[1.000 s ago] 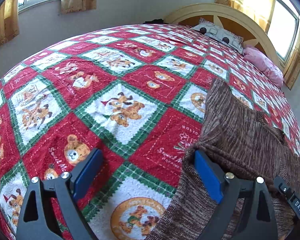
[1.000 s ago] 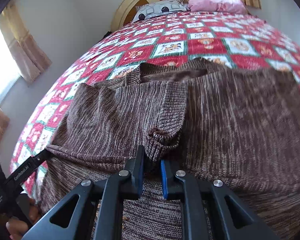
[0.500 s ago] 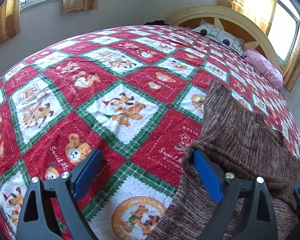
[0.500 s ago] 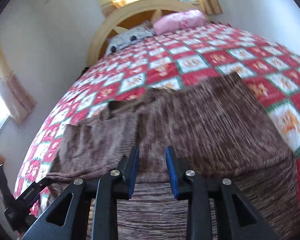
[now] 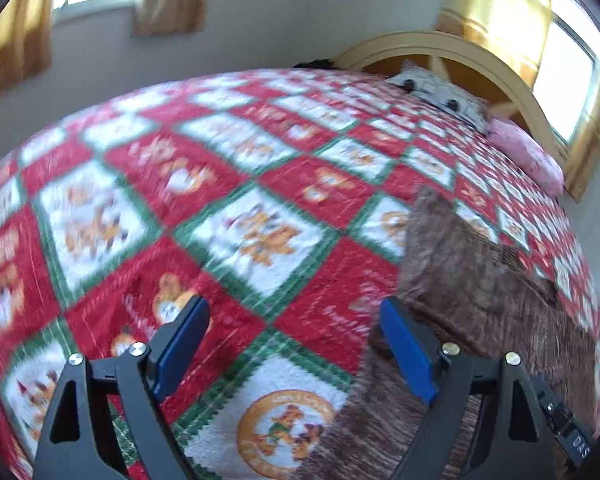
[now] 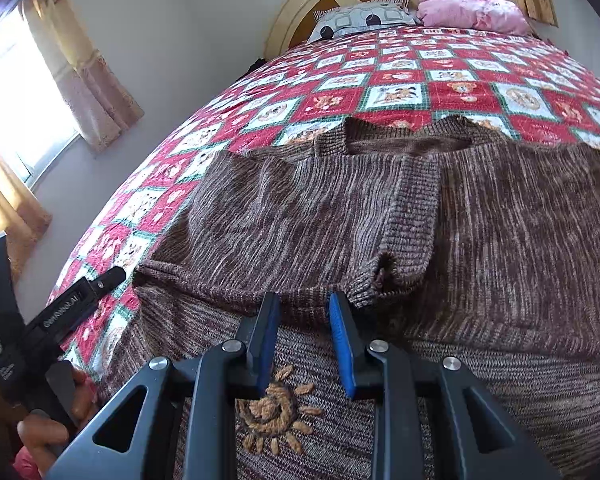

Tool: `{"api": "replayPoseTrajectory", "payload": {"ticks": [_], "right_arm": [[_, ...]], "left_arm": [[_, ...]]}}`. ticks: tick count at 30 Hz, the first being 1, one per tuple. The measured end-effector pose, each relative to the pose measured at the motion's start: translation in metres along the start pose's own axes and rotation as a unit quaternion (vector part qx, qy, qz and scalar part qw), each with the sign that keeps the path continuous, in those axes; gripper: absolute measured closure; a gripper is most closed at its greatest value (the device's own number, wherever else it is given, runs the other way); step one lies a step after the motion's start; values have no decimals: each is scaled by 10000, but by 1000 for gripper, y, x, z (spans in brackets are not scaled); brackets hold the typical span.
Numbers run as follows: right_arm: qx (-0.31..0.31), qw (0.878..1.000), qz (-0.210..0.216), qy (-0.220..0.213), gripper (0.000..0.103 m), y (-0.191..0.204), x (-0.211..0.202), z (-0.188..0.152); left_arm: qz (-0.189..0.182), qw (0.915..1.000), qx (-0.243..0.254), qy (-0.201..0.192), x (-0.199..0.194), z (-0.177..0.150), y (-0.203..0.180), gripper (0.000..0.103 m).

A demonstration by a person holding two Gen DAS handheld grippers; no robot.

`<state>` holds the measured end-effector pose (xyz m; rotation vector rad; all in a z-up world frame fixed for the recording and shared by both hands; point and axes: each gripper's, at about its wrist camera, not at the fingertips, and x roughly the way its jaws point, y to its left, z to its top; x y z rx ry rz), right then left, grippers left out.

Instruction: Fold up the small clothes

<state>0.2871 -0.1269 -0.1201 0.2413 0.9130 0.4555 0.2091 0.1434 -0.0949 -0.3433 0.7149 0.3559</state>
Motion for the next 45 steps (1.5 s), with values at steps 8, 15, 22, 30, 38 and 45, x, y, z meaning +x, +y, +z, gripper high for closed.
{"api": "replayPoseTrajectory", "payload": {"ticks": [8,15,22,30,38,45], "right_arm": [[160,9996,240,-7,76,-7,-5,-8],[329,9986,395,137,76,-12,-9,-15],[229,9982,555,49,76,-10,-38,-9],[-190,9988,-350,-292,76,-5,-7,59],[-58,9959,-897,-31,75,-27,45,61],[-17,9972,-718,-199,75,-19,15,53]], "left_arm": [[-816,9892,1216,42,0,35,-81,13],[-165,9897,1143,850,50,9,-76,14],[-107,9917,960,845,50,3,-57,10],[-63,9912,1011,851,53,2,-58,5],[9,9913,1008,850,55,3,-58,2],[66,9915,979,857,56,3,-57,0]]}}
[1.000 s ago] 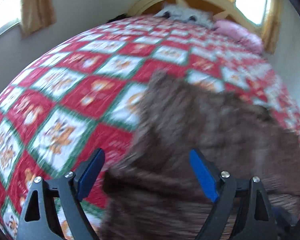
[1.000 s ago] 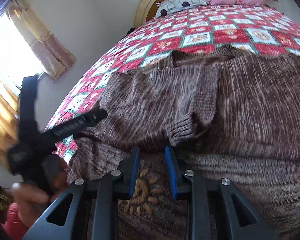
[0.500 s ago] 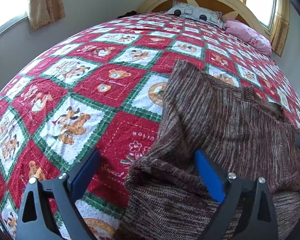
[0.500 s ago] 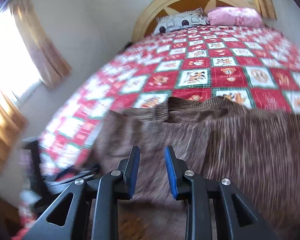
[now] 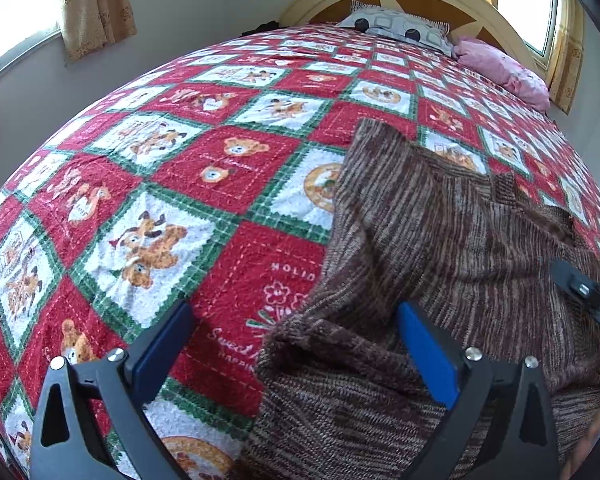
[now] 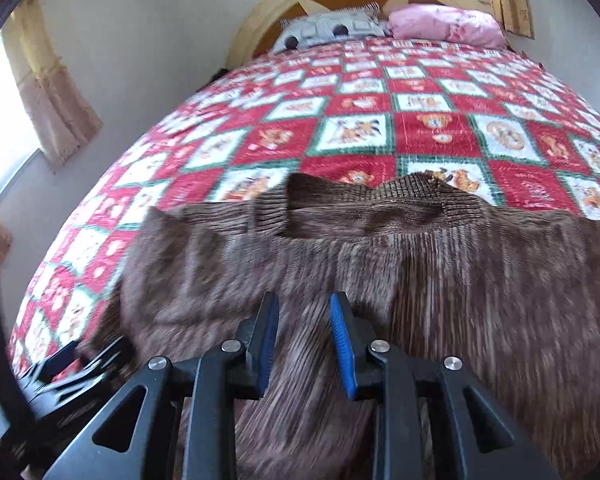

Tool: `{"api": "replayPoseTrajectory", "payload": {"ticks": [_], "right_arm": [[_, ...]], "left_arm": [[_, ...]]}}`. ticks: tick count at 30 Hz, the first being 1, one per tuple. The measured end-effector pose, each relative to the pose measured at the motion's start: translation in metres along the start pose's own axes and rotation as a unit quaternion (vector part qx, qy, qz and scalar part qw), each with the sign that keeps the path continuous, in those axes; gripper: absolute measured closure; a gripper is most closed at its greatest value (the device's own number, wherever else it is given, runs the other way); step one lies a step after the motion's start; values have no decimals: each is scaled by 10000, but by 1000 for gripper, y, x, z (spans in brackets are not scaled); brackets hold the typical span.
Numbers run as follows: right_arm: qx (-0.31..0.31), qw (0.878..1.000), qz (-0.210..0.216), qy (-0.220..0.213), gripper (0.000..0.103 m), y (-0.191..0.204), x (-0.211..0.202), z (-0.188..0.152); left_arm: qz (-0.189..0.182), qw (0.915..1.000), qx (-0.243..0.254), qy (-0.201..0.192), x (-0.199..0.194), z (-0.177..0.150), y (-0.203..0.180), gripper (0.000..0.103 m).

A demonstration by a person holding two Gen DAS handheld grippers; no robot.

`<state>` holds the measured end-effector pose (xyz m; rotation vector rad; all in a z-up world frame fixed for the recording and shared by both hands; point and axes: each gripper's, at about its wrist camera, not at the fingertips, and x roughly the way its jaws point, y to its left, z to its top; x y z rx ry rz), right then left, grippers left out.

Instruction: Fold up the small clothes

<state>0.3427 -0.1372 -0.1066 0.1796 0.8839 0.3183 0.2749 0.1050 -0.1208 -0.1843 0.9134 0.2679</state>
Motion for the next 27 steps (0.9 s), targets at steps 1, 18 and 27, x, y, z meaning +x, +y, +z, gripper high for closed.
{"api": "replayPoseTrajectory", "payload": {"ticks": [1,18,27], "right_arm": [[-71,10000,28,-10,75,5,-9,-5],[-193,9997,-7,122,69,2,-13,-44],[-239,9996,-64,121,69,4,-13,-43]], "left_arm": [[4,10000,4,-2,0,0,0,0],[-531,9929,926,-517,-29,41,-61,0],[-473,9972,465,350,57,78,-57,1]]}}
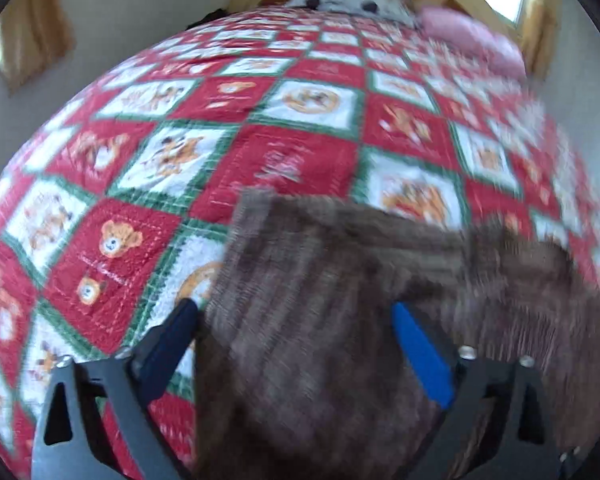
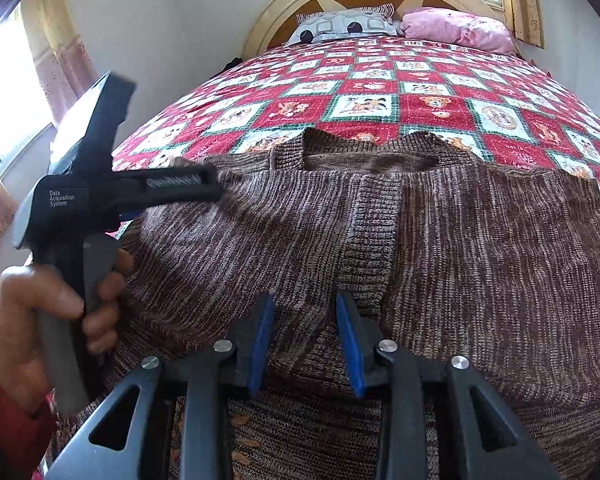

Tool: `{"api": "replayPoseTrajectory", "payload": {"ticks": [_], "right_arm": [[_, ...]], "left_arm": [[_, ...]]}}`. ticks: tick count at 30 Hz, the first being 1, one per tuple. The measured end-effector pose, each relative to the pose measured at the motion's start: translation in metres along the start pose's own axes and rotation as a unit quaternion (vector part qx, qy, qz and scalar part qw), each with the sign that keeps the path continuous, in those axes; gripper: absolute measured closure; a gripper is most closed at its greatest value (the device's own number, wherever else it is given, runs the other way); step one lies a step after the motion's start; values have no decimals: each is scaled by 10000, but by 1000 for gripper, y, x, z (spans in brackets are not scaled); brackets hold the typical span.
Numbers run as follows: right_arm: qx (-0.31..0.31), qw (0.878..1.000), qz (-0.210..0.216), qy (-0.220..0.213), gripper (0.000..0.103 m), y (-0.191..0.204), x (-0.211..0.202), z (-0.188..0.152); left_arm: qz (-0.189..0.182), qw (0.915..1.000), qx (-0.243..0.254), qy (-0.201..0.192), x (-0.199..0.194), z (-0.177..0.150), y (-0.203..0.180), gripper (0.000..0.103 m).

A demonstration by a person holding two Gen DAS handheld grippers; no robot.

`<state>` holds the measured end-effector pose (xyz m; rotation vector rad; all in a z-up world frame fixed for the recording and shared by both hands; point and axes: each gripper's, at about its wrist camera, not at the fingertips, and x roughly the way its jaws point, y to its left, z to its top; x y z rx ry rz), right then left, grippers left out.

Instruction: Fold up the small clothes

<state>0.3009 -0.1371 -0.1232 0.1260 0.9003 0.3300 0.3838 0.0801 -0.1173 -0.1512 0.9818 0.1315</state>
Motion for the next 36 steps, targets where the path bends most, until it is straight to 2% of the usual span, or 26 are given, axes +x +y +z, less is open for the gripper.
{"api": "replayPoseTrajectory", "payload": {"ticks": [2,4,6,9,11,12,15,16,18,21,24,25,29,31,36], "right_arm": [[-15,10000,-14,6,69,2,0,0],[-71,9999,-86,13,69,4,1,0],[-114,9999,-124,27,69,7,-1,1],[54,9993,192,-312,69,4,-12,19],[102,9987,37,-496,69,5,-13,34],[117,9988,-86,-470,68,5,-7,44],[39,9996,-237,148,67,3,38,55],[-55,9991,-363,190,61,2,49,52],[-133,9997,-207,53,49,5,47,52],[-291,9988,-381,20,49,13,39,49],[-234,9994,-28,-266,49,16,5,38],[-216,9994,27,-262,49,16,-4,34],[-322,9987,17,392,49,14,-8,0],[-471,9987,39,164,48,15,-14,-15],[-606,9980,-166,114,46,20,-15,-20]], "left_arm": [[237,9995,-45,-195,4,4,11,0],[13,9995,-280,-136,10,10,20,0],[177,9996,-136,-180,10,8,14,0],[209,9993,-121,-289,8,5,12,0],[118,9993,-204,-302,8,4,17,0],[132,9993,-191,-304,6,3,16,0],[168,9992,-163,-322,6,4,16,0],[145,9992,-177,-319,6,4,16,0],[155,9992,-170,-328,7,4,16,0],[179,9991,-158,-338,6,4,15,0],[154,9991,-176,-341,5,3,15,0],[158,9991,-173,-341,5,3,14,0],[149,9992,-180,-339,5,3,15,0],[127,9992,-184,-345,5,3,15,0],[-7,10000,-15,-96,-13,-12,22,0]]}}
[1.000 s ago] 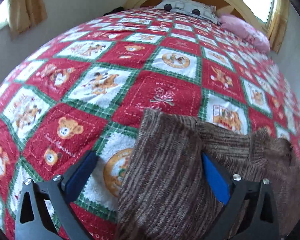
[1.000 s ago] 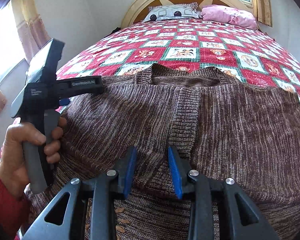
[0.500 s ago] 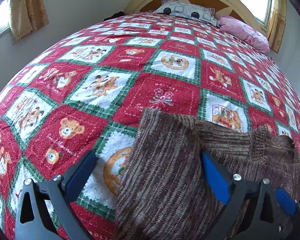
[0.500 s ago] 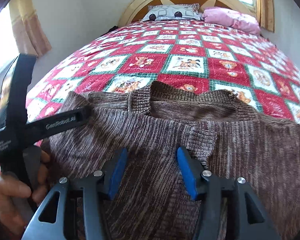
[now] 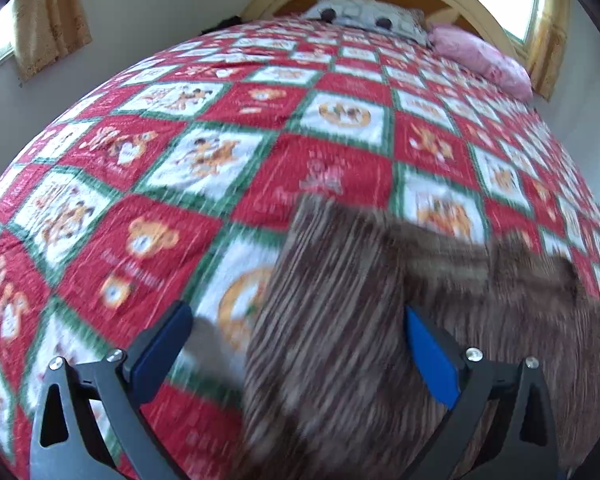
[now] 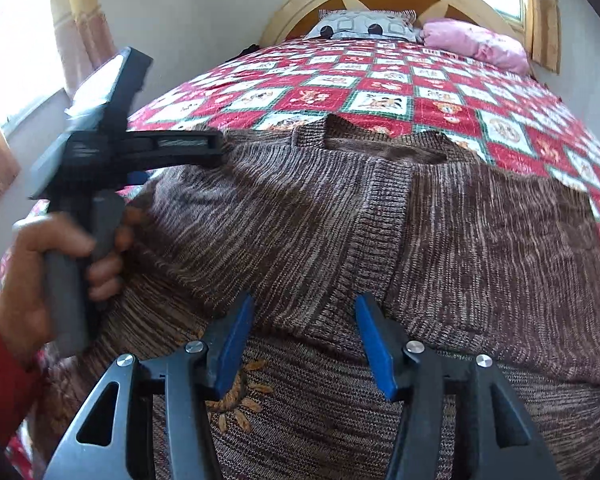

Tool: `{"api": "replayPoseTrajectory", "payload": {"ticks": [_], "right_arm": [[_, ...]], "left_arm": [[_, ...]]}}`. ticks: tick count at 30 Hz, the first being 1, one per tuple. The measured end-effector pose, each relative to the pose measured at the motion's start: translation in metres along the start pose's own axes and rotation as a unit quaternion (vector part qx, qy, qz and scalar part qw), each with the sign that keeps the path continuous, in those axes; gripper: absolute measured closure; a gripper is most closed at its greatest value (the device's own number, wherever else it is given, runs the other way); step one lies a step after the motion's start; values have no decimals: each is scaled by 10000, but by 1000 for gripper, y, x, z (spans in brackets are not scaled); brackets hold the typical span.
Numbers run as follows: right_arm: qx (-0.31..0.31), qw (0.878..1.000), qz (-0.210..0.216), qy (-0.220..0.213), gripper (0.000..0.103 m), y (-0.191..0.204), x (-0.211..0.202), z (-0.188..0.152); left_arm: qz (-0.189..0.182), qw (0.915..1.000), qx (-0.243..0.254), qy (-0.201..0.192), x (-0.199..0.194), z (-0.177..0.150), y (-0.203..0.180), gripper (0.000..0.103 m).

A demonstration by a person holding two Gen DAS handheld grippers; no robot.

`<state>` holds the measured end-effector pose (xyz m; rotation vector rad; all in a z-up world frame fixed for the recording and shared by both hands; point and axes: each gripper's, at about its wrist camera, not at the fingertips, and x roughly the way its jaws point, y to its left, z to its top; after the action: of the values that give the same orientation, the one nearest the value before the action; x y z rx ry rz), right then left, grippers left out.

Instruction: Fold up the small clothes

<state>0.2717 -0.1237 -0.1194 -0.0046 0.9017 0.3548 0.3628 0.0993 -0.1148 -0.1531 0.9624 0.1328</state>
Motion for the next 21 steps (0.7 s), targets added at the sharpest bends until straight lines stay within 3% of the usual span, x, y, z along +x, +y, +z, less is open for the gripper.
{"api": "replayPoseTrajectory", "payload": {"ticks": [4,7,10,14,21], "right_arm": [[31,10000,50,-16,46,-4,1,0],[63,9999,83,-31,46,-5,0,0],[32,10000,54,-34,45,-3,-1,-2],[76,9999,105,-59,45,-4,-1,-2],[325,9993,-70,-197,45,-8,-20,-11]], "left_arm": [[-292,9995,-145,2,-30,-33,27,0],[207,9997,-49,-114,-48,-62,49,0],[70,9998,12,-190,-63,-82,63,0],[361,9989,231,-196,-64,-94,56,0],[278,9993,171,-176,-60,-93,59,0]]}}
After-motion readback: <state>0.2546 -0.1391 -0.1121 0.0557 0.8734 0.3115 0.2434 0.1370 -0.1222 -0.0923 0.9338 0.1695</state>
